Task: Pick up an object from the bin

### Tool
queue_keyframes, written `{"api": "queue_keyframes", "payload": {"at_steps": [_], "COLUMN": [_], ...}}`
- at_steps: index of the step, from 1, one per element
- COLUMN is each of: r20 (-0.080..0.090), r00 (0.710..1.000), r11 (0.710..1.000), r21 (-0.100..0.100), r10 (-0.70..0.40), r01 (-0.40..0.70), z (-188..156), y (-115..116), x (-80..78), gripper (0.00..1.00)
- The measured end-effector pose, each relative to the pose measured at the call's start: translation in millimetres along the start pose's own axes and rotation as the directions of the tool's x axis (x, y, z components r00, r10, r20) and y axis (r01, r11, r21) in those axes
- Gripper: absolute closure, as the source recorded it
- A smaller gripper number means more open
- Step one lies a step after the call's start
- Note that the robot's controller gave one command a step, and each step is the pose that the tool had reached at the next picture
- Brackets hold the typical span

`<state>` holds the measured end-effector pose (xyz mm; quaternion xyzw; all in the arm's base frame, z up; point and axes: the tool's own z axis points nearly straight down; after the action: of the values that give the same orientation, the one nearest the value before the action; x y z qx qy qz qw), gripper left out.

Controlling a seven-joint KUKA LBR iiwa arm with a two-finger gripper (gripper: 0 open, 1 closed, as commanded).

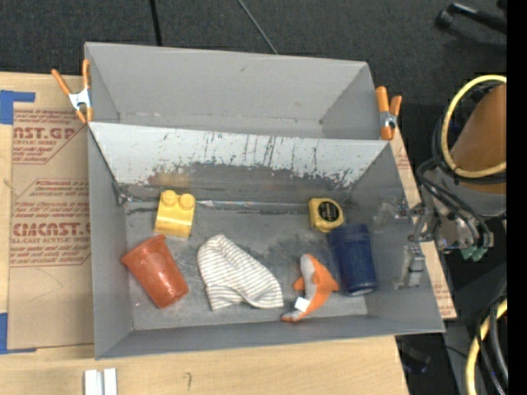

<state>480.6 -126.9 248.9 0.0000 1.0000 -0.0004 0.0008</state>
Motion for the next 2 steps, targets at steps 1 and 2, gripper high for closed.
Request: {"api": "queue_keyframes", "payload": {"at_steps": [1, 2], "r20": [0.007, -0.001], "r00": [0.979, 0.949], "r11": [0.979, 0.949], "r21": [0.003, -0.003], "r10": [-0.205, -0.316], "r01": [0.205, 0.316], "z": [46, 88], "y": [17, 98], "x": [-3.6, -10.4], "gripper": [0.00, 0.00]}}
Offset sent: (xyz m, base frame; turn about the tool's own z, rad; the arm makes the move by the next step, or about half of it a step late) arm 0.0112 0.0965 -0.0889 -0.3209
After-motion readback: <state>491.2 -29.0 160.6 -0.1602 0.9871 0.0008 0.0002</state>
